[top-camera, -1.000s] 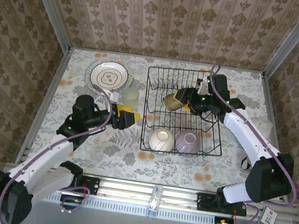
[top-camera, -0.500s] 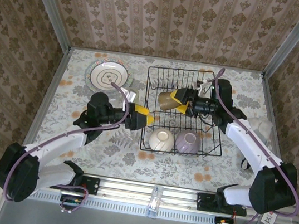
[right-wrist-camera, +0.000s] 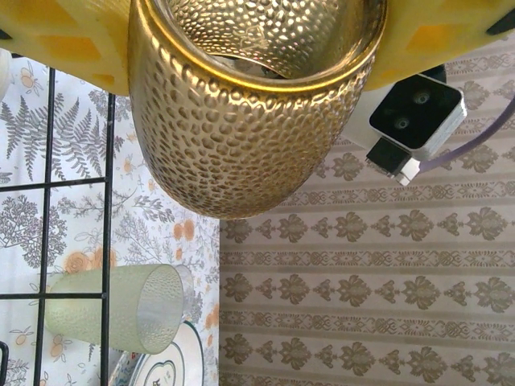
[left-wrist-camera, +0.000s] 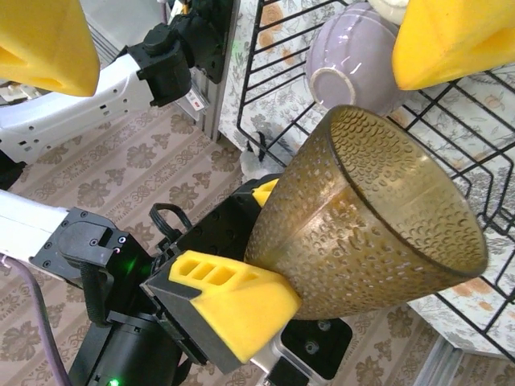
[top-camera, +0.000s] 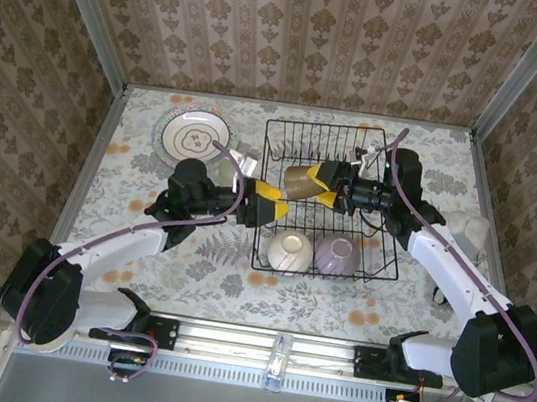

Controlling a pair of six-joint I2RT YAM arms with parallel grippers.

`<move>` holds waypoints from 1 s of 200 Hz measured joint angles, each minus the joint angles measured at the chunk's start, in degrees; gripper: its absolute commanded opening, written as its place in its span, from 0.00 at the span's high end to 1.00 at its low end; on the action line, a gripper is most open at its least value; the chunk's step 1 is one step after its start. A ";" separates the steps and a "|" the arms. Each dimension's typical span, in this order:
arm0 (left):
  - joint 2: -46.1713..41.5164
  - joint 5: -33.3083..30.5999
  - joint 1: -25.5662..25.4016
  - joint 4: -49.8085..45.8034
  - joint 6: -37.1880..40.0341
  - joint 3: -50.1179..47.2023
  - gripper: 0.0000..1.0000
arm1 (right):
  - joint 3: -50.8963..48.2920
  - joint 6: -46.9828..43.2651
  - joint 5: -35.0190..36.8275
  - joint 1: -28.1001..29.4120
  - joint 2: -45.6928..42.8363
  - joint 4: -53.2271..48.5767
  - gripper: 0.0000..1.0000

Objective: Unload the mixed dishes from the dish rack

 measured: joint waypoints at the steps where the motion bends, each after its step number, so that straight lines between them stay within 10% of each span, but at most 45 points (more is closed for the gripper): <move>1: 0.07 -0.02 -0.04 0.02 -0.02 0.09 0.06 | -0.04 0.04 -0.02 -0.02 -0.02 0.04 0.53; 131: 6.16 -4.20 -1.88 3.43 -2.75 3.58 0.16 | -1.92 1.11 -1.14 -0.02 -2.12 2.12 0.53; 200: 10.27 -2.78 -2.49 15.30 -13.51 4.22 0.66 | -2.54 1.57 -2.38 -0.11 -2.12 4.20 0.53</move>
